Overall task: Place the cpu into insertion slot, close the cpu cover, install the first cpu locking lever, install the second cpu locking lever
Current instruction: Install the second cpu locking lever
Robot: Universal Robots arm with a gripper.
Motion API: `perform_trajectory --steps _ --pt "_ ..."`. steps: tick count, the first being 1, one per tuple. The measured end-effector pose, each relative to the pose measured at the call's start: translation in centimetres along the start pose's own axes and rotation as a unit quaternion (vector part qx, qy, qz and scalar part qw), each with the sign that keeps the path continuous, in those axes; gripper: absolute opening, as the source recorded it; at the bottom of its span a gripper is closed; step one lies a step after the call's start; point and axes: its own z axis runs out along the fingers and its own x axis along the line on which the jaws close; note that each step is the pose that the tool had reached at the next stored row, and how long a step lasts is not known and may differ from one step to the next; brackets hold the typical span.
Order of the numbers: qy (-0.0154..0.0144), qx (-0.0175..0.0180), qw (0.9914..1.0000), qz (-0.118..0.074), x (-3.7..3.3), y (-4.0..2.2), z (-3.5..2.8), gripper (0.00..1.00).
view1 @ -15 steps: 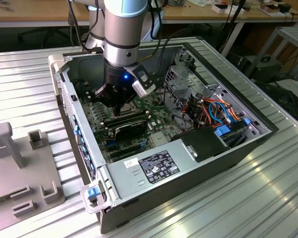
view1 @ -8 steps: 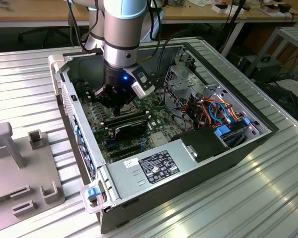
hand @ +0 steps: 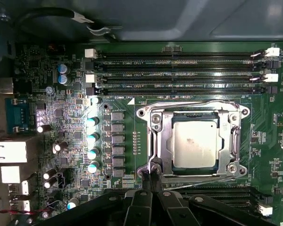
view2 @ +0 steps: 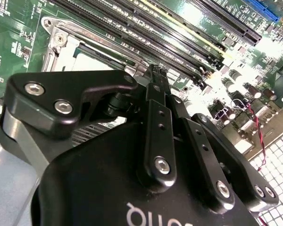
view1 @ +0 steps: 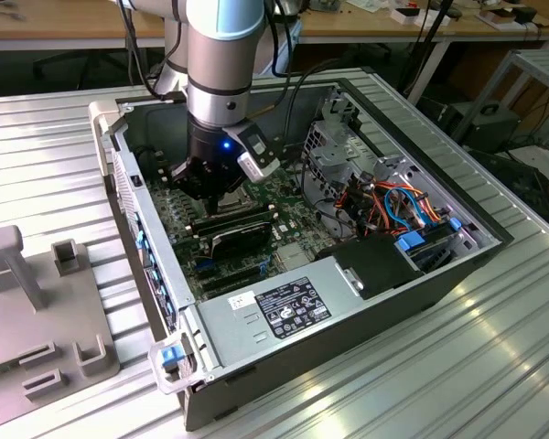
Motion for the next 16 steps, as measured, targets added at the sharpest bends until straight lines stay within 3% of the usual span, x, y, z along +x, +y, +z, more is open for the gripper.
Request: perform_trajectory --steps 6,16 --pt "0.0000 0.0000 1.00000 0.000 -0.02 -0.56 0.04 0.11" --pt "0.0000 0.0000 1.00000 0.000 -0.02 -0.66 0.04 0.11"
